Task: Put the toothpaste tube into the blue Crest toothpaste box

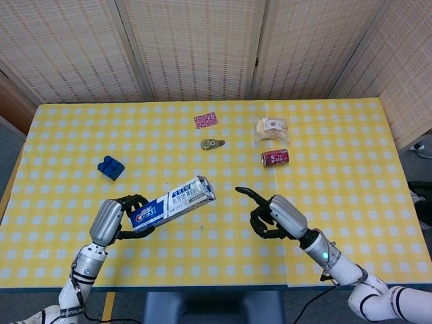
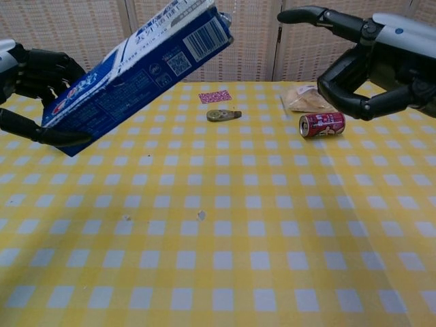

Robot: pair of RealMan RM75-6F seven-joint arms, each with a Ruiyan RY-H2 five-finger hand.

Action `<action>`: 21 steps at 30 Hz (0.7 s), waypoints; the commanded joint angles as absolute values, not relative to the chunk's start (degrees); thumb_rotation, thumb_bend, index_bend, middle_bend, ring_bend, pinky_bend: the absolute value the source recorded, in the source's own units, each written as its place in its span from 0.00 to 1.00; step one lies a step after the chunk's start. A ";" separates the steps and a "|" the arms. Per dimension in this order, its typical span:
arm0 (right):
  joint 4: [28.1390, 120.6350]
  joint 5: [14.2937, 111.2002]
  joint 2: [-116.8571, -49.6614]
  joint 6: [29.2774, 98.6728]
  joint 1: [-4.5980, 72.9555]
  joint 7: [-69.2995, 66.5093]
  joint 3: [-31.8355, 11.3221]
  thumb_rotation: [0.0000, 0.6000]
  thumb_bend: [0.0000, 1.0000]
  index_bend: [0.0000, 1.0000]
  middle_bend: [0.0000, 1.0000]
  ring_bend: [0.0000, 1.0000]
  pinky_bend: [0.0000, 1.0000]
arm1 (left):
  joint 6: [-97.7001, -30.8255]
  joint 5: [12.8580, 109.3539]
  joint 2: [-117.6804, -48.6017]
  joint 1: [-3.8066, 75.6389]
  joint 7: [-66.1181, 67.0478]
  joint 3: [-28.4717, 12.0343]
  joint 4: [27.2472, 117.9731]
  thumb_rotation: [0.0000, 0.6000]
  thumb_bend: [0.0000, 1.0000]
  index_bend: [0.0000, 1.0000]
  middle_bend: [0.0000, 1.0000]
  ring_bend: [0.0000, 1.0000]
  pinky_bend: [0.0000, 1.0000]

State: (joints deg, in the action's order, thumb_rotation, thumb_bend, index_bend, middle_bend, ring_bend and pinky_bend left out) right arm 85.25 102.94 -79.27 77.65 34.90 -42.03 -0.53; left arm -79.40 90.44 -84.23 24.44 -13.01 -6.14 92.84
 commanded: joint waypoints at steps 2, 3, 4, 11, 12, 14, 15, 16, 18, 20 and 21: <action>85.62 103.28 -79.70 77.19 35.50 -41.89 -0.38 1.00 0.63 0.00 0.86 0.87 0.91 | -79.20 90.61 -84.41 24.63 -12.80 -6.07 92.97 1.00 0.20 0.62 0.75 0.59 0.67; 85.78 103.34 -79.86 77.02 35.72 -41.85 -0.36 1.00 0.63 0.00 0.86 0.87 0.91 | -79.10 90.71 -84.50 24.70 -12.68 -6.01 93.06 1.00 0.20 0.62 0.75 0.59 0.67; 85.90 103.39 -80.00 76.93 35.88 -41.86 -0.35 1.00 0.63 0.00 0.86 0.87 0.91 | -79.01 90.77 -84.57 24.77 -12.58 -5.99 93.13 1.00 0.20 0.62 0.75 0.59 0.67; 86.88 103.63 -80.36 76.95 36.90 -43.93 -0.37 1.00 0.63 0.00 0.86 0.86 0.91 | -78.74 90.96 -84.68 25.22 -11.49 -6.22 94.18 1.00 0.20 0.62 0.75 0.59 0.67; 86.96 103.77 -80.33 77.00 37.04 -44.37 -0.29 1.00 0.63 0.00 0.86 0.86 0.91 | -78.74 91.00 -84.73 25.24 -11.37 -6.20 94.28 1.00 0.20 0.62 0.75 0.59 0.67; 87.03 104.21 -80.23 77.17 37.47 -45.93 -0.10 1.00 0.63 0.00 0.86 0.86 0.91 | -78.68 91.11 -84.83 25.30 -11.14 -6.10 94.52 1.00 0.20 0.62 0.75 0.59 0.67; 86.95 104.57 -80.15 77.25 37.80 -47.00 0.04 1.00 0.63 0.00 0.86 0.86 0.91 | -78.68 91.20 -84.92 25.32 -11.00 -6.04 94.60 1.00 0.20 0.62 0.75 0.59 0.67; 86.90 104.75 -80.03 77.21 38.03 -47.76 0.18 1.00 0.63 0.00 0.86 0.86 0.91 | -78.65 91.25 -84.98 25.34 -10.90 -5.97 94.66 1.00 0.20 0.62 0.75 0.59 0.67; 86.72 105.23 -79.85 77.27 38.50 -49.12 0.41 1.00 0.64 0.00 0.86 0.86 0.91 | -78.60 91.41 -85.06 25.36 -10.74 -5.81 94.87 1.00 0.20 0.62 0.75 0.59 0.67; 86.60 105.62 -79.63 77.19 38.98 -50.54 0.78 1.00 0.66 0.00 0.85 0.86 0.91 | -78.56 91.57 -85.17 25.43 -10.49 -5.70 95.12 1.00 0.20 0.62 0.75 0.59 0.67; 86.51 105.92 -79.51 77.21 39.25 -51.44 1.03 1.00 0.67 0.00 0.85 0.86 0.91 | -78.59 91.70 -85.26 25.45 -10.32 -5.65 95.24 1.00 0.20 0.62 0.75 0.59 0.67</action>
